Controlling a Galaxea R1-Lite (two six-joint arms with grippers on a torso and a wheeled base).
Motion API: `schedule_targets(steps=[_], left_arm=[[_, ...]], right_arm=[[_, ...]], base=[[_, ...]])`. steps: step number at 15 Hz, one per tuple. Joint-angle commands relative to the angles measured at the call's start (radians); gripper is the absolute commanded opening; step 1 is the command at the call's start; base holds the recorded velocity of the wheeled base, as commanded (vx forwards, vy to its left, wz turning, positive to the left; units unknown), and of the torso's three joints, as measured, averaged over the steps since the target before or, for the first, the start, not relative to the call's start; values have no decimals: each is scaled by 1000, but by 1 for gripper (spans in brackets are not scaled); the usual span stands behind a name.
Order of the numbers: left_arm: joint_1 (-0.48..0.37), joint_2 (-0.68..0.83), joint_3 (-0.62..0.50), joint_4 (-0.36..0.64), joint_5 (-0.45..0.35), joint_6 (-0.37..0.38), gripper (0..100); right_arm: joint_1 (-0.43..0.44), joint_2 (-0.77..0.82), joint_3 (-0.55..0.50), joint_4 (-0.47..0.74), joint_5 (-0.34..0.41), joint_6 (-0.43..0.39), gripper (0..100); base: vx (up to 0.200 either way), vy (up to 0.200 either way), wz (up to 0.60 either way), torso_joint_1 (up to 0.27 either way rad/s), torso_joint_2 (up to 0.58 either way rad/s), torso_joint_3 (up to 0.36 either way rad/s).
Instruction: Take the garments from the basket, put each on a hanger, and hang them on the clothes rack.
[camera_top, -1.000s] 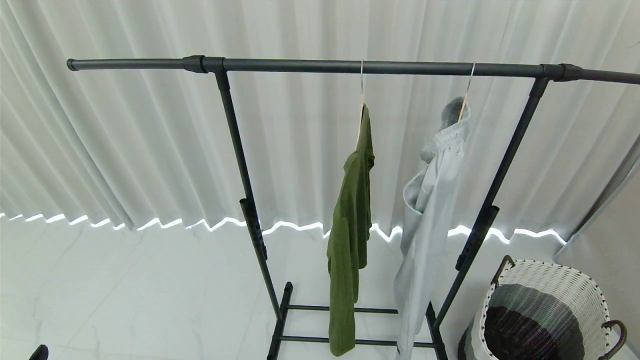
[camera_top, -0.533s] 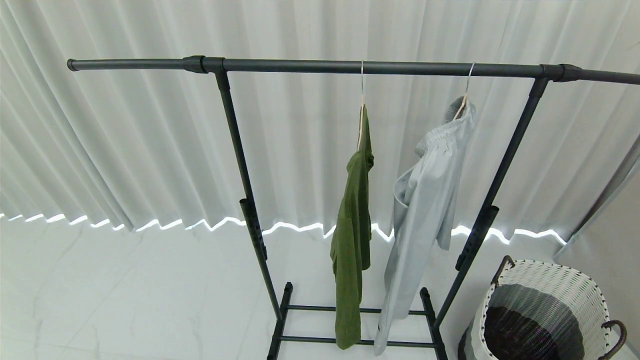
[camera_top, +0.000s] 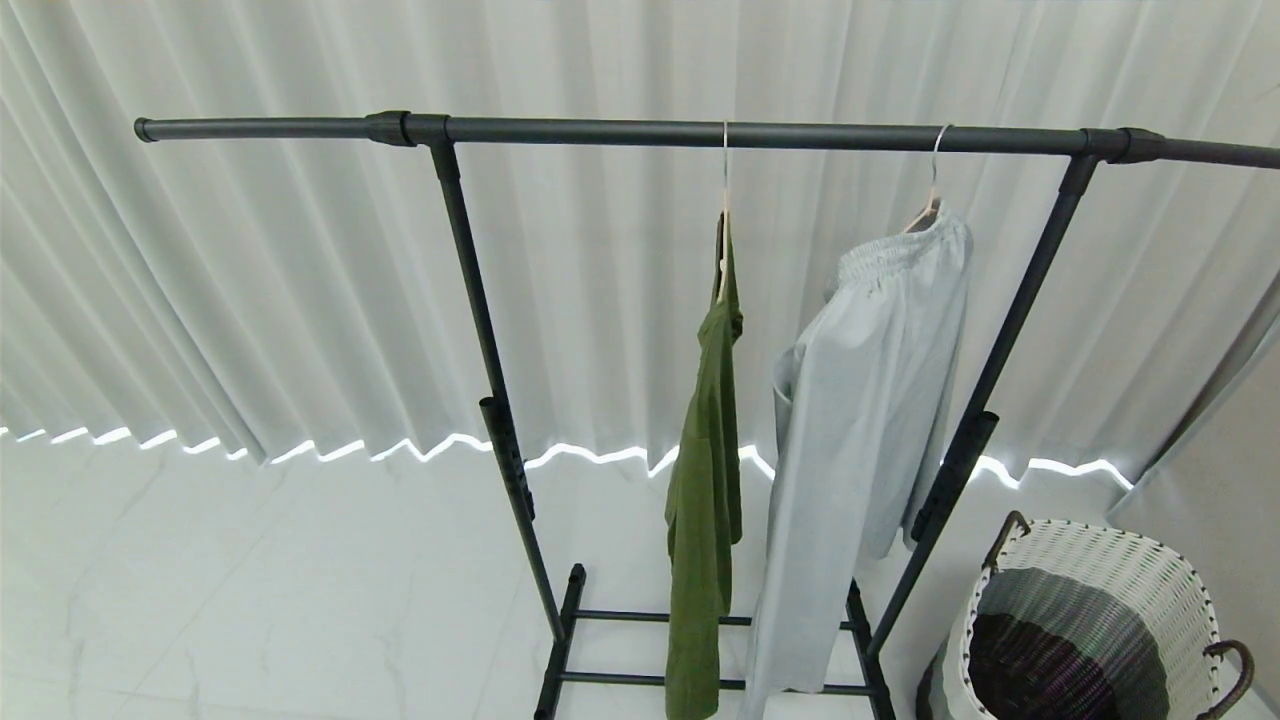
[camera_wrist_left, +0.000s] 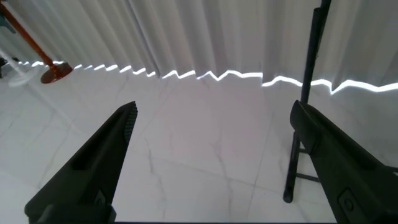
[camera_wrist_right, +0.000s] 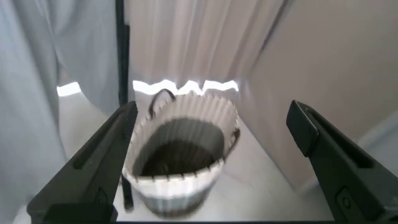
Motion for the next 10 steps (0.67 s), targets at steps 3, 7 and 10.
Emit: schedule_targets(steps=[3, 7, 10], left_arm=[[0, 2, 3, 21, -317, -50, 100], [-2, 4, 2, 49, -311, -67, 100], [-154, -24, 2, 52, -311, -68, 100]], right_arm=[[1, 0, 26, 2, 34, 4, 100], [-1, 2, 26, 9, 40, 25, 100], [-1, 2, 26, 9, 42, 27, 100]], base=[[0, 0, 0, 0, 0, 0], [0, 0, 0, 0, 0, 0], [0, 0, 0, 0, 0, 0]])
